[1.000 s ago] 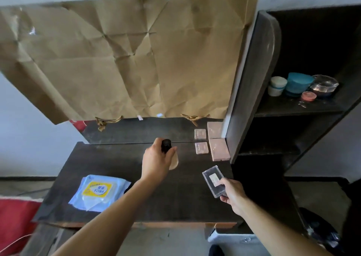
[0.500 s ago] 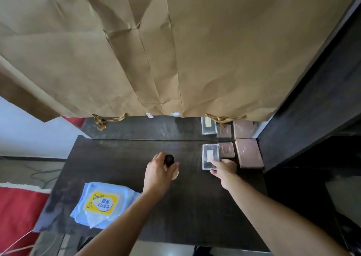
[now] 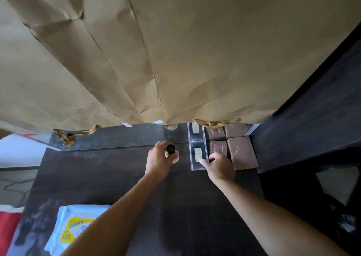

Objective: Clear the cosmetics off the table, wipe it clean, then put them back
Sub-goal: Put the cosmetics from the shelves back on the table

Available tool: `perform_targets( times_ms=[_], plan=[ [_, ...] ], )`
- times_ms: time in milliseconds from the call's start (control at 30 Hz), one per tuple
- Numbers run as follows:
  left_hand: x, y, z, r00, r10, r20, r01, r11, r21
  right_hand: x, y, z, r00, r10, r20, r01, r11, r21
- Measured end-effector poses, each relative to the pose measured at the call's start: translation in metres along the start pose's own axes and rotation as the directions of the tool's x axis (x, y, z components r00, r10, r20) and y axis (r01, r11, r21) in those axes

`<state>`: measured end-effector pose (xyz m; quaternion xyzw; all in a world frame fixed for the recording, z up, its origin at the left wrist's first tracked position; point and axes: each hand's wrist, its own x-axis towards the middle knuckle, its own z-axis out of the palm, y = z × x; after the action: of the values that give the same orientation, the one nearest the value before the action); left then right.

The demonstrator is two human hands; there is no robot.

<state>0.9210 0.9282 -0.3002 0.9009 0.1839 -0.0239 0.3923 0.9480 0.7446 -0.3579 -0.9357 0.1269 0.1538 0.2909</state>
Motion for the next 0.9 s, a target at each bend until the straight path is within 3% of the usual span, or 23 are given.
perform_targets(
  times_ms=[333, 667, 900],
  plan=[
    [0.027, 0.009, 0.021, 0.999, -0.005, -0.045, 0.003, 1.0, -0.031, 0.008, 0.011, 0.012, 0.999, -0.035, 0.004, 0.034, 0.993, 0.111],
    [-0.003, 0.017, -0.007, 0.992, 0.03, -0.119, -0.023, 0.998, 0.062, -0.003, 0.022, -0.003, 0.999, -0.022, 0.032, 0.02, 0.997, 0.08],
    [-0.06, 0.03, -0.026, 0.985, 0.166, -0.055, -0.158, 0.981, 0.115, -0.05, 0.063, -0.047, 0.997, 0.068, -0.039, -0.063, 0.993, 0.103]
  ],
)
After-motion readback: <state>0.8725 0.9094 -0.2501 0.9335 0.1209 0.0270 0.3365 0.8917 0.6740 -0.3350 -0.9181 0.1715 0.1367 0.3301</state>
